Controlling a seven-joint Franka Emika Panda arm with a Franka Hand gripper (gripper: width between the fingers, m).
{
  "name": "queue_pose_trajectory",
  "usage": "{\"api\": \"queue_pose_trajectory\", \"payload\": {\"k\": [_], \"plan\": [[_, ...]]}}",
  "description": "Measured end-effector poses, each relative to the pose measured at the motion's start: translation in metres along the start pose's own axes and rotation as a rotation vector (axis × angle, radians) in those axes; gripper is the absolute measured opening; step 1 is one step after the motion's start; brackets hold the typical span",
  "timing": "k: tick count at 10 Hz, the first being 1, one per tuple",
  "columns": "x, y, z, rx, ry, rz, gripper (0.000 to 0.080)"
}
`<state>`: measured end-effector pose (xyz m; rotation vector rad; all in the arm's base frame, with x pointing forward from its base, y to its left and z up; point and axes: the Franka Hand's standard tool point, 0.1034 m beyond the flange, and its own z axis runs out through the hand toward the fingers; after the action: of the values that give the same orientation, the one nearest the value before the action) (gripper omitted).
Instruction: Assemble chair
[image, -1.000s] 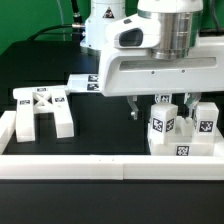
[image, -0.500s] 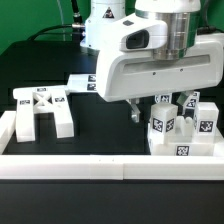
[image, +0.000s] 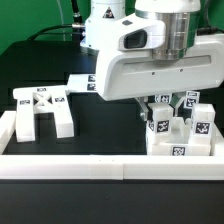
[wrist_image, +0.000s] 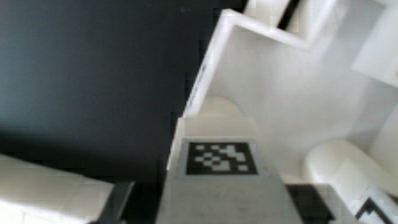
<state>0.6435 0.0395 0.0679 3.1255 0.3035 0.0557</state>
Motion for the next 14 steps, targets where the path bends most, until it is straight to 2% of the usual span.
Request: {"api": "queue_pose_trajectory", "payload": {"k": [3,5,10,11,12,13,14], "plan": [[0.0,0.0,0.0,0.001,0.0,0.218,0.0289],[-0.001,0.001,0.0,0.011,0.0,0.422,0.0289],[-0.002,0.01,0.0,0.002,0.001,0.73,0.0291],[-0.001,0.009,0.0,0.003,0.001,0.74,0.0384],[-0.002,0.009,0.0,0.003,0.001,0.736,0.0521],[-0.002,0.009,0.0,0.003,0.001,0.736,0.0622],[-0.001,0.009,0.0,0.003,0.001,0.736,0.0622]]}}
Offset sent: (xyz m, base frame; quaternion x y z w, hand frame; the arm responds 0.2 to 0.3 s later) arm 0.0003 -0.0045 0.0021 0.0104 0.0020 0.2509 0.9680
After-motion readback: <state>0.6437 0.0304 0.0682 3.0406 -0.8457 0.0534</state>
